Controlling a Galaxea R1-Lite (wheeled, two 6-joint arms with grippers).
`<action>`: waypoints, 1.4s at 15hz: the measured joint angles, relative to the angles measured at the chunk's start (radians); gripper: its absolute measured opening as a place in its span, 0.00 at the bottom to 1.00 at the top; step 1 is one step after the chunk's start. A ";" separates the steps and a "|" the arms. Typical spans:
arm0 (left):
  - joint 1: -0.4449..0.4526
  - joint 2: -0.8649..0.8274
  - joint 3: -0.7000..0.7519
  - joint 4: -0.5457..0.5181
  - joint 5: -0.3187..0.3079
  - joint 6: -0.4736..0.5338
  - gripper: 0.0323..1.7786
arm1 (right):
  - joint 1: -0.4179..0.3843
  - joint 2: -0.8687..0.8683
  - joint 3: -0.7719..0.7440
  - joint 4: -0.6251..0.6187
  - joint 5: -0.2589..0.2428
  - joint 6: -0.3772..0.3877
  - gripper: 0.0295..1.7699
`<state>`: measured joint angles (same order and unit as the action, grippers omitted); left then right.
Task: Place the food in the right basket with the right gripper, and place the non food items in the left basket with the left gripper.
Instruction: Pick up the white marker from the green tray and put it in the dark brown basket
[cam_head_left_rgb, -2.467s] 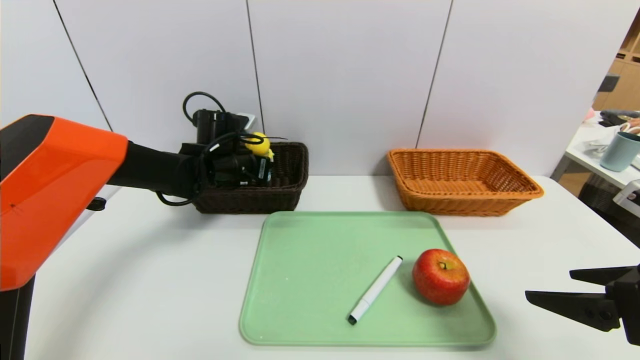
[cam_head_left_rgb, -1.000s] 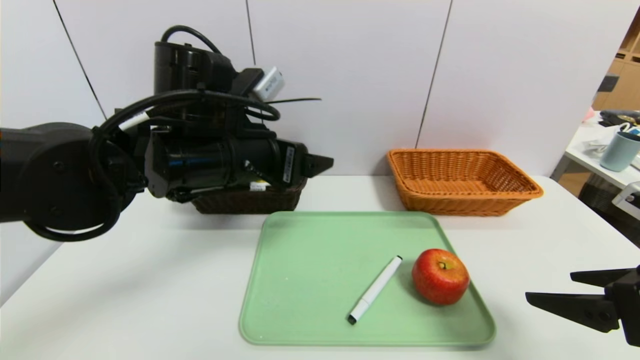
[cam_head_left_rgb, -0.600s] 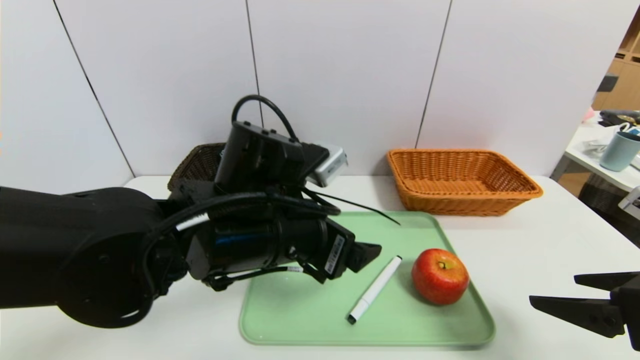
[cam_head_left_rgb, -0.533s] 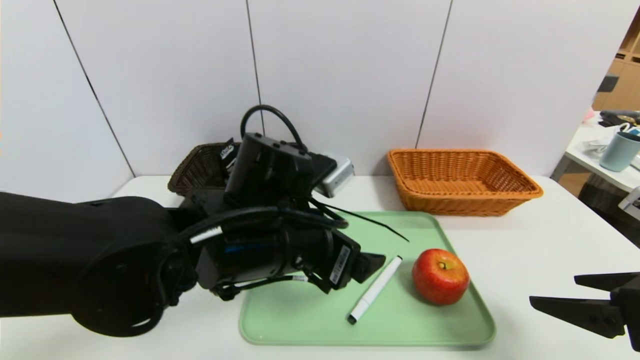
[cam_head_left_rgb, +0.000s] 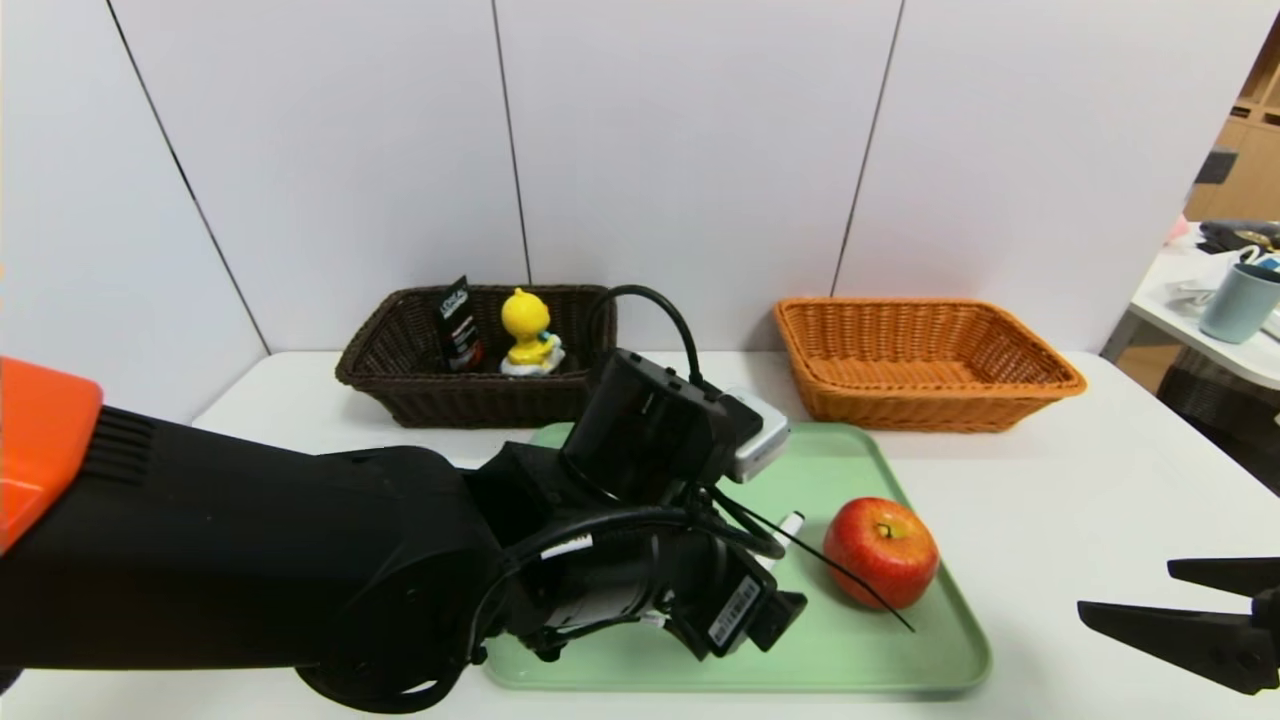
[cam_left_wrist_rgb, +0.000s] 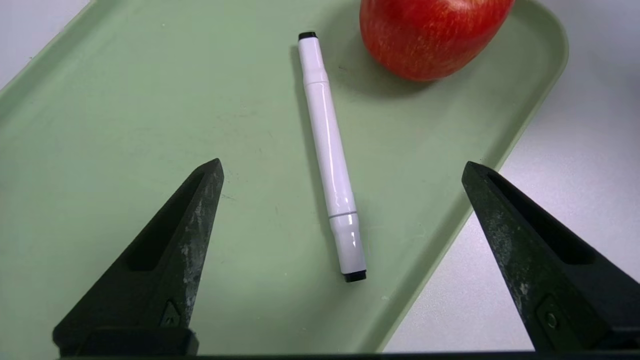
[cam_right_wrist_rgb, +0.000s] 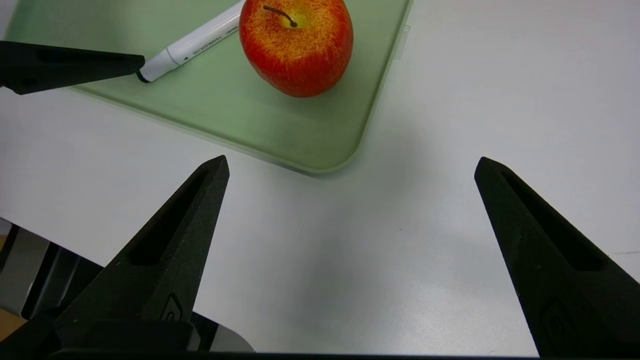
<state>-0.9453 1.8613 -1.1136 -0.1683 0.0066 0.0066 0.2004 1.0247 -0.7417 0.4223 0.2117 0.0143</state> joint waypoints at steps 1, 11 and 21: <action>0.000 0.006 -0.023 0.032 0.000 0.001 0.95 | 0.000 -0.004 0.005 -0.002 0.000 0.000 0.96; 0.003 0.133 -0.347 0.416 0.034 -0.056 0.95 | -0.001 -0.027 0.018 -0.004 -0.002 0.007 0.96; 0.002 0.287 -0.447 0.422 0.111 -0.113 0.95 | -0.003 -0.026 0.015 -0.006 -0.003 0.005 0.96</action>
<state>-0.9434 2.1485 -1.5606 0.2538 0.1177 -0.1066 0.1977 0.9991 -0.7268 0.4162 0.2083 0.0196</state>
